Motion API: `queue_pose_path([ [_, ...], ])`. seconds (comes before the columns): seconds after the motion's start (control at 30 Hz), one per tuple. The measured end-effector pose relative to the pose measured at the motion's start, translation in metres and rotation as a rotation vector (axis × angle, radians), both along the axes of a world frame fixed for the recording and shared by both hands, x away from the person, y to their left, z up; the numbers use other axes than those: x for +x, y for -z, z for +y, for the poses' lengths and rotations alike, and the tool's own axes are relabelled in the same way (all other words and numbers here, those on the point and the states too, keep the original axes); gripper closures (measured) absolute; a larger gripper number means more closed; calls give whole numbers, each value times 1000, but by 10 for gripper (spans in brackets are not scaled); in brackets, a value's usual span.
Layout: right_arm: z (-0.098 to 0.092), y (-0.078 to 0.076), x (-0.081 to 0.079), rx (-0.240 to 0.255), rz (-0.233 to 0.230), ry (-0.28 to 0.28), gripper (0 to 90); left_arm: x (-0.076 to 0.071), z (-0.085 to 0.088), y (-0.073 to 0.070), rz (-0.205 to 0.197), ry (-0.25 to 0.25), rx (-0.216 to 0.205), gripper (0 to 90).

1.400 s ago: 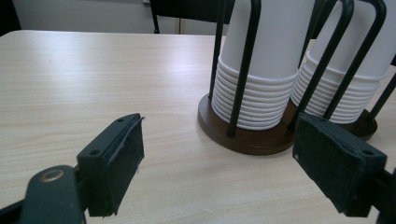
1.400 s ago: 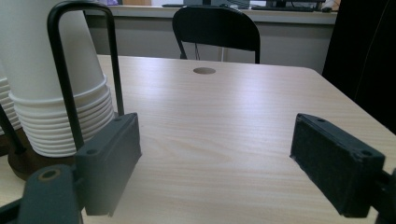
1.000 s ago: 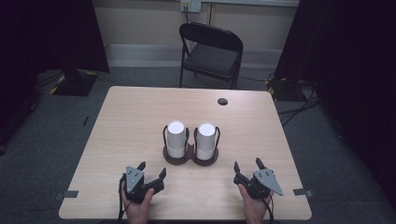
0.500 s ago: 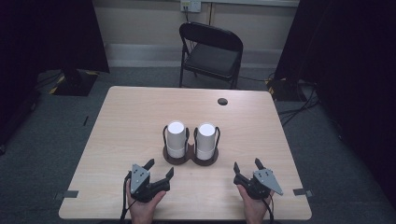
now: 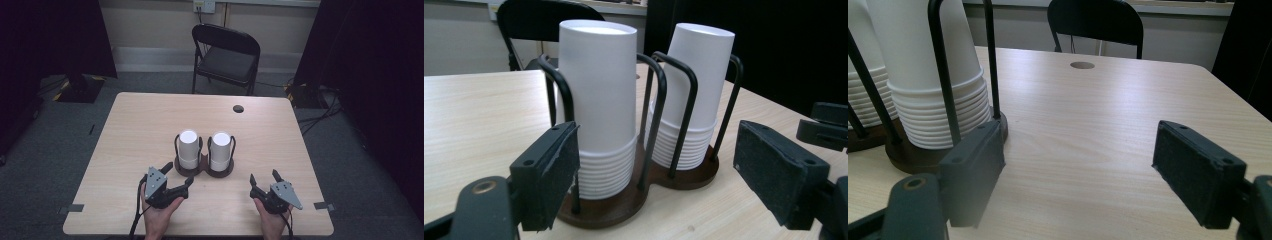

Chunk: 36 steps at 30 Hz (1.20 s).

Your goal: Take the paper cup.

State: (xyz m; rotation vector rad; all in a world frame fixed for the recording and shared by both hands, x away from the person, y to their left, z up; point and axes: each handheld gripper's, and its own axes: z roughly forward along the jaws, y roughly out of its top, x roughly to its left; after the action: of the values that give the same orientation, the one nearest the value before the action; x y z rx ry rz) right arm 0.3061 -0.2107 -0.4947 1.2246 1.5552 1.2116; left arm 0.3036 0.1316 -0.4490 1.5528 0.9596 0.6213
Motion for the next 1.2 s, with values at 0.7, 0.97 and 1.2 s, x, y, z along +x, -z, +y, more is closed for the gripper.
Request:
queue_pose_path([
  [0.7, 0, 0, 0, 2, 4, -2, 214, 24, -30, -34, -58, 81, 56, 206],
  [0.97, 0, 0, 1, -3, 7, -6, 225, 35, -41, -45, -84, 126, 85, 206],
  [1.2, 0, 0, 1, -3, 7, -7, 229, 43, -49, -52, -98, 142, 93, 202],
])
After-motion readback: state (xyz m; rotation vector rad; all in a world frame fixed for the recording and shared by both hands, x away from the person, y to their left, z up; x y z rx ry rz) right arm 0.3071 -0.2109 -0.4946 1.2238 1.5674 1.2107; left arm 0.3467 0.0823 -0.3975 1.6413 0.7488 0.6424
